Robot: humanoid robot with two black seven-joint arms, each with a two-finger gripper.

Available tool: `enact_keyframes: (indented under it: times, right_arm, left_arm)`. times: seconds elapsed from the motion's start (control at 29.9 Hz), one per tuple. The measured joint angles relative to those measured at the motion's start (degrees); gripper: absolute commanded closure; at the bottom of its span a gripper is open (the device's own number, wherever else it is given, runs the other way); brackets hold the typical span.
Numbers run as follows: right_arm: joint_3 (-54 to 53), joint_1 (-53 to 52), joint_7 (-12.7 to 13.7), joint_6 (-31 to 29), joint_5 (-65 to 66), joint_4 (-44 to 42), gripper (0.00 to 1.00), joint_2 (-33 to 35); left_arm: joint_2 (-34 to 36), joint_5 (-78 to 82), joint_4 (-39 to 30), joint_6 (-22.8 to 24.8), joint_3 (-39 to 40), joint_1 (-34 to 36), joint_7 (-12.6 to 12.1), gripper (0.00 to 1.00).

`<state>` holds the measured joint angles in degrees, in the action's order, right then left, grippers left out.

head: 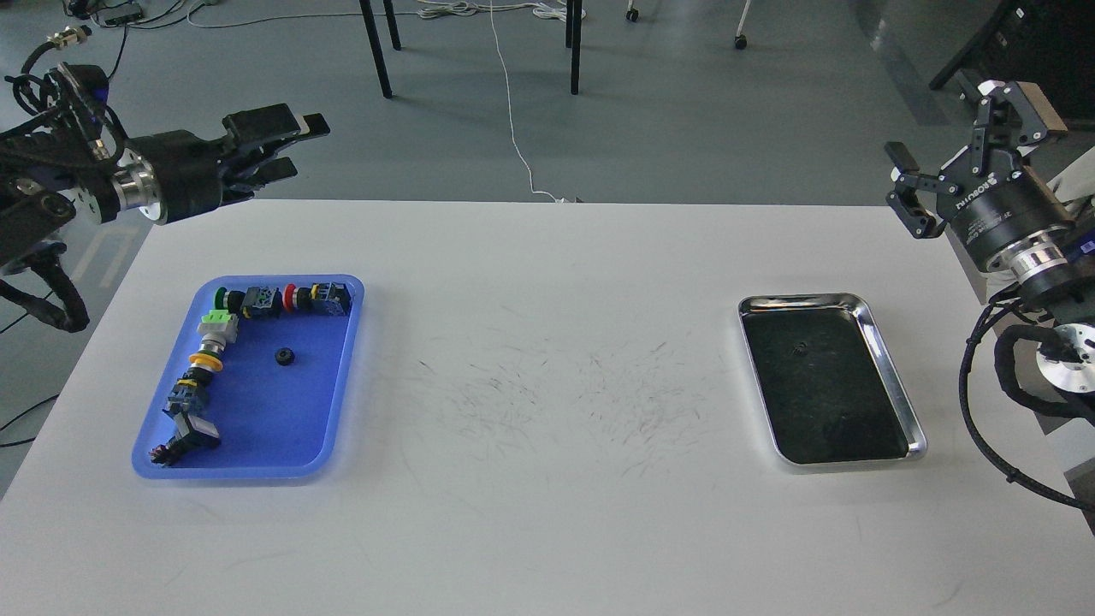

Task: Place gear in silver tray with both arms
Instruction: 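Bring the left arm back toward the blue tray, then reach the left gripper into the blue tray and close on a black gear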

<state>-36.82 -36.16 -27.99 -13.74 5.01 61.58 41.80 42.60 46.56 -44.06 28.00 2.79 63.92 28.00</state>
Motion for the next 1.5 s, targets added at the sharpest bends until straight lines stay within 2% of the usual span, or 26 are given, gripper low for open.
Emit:
enact_keyframes:
  times: [0.2,0.43,0.64,0.77,0.84,1.17,1.4,1.5]
  right_arm:
    - [0.14,0.04,0.00,0.23,-0.01,-0.07,0.05,-0.04]
    - [0.24,0.05,0.00,0.34,0.00,-0.06,0.05,-0.06]
    - [0.26,0.05,0.00,0.37,0.00,-0.10,0.05,-0.06]
    - [0.29,0.05,0.00,0.80,0.00,-0.02,0.05,-0.28]
    - [0.34,0.05,0.00,1.00,0.00,0.01,0.05,-0.36]
    - [0.35,0.04,0.00,1.25,0.08,0.03,0.05,-0.45]
    - [0.51,0.04,0.00,1.26,0.08,0.00,0.05,-0.40]
    - [0.52,0.04,0.00,1.26,0.09,-0.01,0.05,-0.40]
  left_arm:
    - [3.25,14.33,-5.70,-3.51,-0.54,-0.35,0.00,0.02]
    - [5.89,29.56,-11.73,-12.00,-1.58,-1.20,0.00,0.02]
    - [7.16,43.26,-13.49,-20.92,-2.28,-5.97,0.01,0.02]
    - [6.71,50.10,-11.96,-28.11,-2.43,-9.54,0.01,0.02]
    - [6.18,51.27,-11.22,-30.23,-2.46,-10.71,0.01,0.02]
    - [4.35,51.16,-8.53,-31.88,-4.50,-13.40,0.02,0.06]
    - [1.75,48.41,-4.36,-30.14,-4.46,-14.68,-0.01,0.06]
    - [1.27,47.69,-3.98,-29.80,-4.51,-14.99,-0.01,0.12]
